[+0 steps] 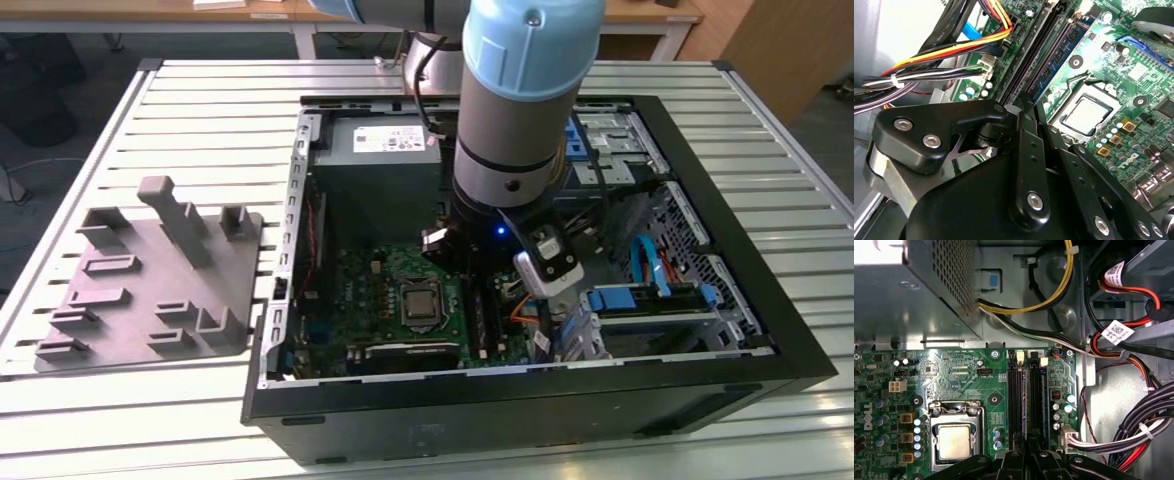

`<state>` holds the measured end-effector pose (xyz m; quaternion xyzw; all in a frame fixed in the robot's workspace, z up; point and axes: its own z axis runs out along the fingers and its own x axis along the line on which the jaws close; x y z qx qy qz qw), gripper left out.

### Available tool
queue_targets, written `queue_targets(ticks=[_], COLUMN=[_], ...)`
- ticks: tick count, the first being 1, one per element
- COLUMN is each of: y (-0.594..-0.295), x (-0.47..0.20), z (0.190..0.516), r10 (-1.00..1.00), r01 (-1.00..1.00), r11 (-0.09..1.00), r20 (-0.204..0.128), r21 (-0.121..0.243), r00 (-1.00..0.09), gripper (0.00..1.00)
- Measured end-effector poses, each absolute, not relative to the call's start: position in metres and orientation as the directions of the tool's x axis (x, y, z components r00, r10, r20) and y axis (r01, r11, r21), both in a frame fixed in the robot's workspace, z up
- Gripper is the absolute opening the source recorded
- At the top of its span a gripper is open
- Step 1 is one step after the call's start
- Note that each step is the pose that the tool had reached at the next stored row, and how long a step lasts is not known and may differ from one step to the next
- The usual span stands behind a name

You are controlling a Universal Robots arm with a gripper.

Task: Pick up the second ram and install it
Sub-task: 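Insert the second ram into the second slot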

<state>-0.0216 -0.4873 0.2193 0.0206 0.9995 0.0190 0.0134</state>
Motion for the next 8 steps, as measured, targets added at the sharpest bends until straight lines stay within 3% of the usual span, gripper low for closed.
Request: queue_targets(ticks=[8], y=[-0.4873], x=[-0.0217], z=[0.2191], r10=[0.040], r01=[0.039], r11=[0.999], r20=[-0.026], r21=[0.038], r00=[-0.999], gripper=[0.14])
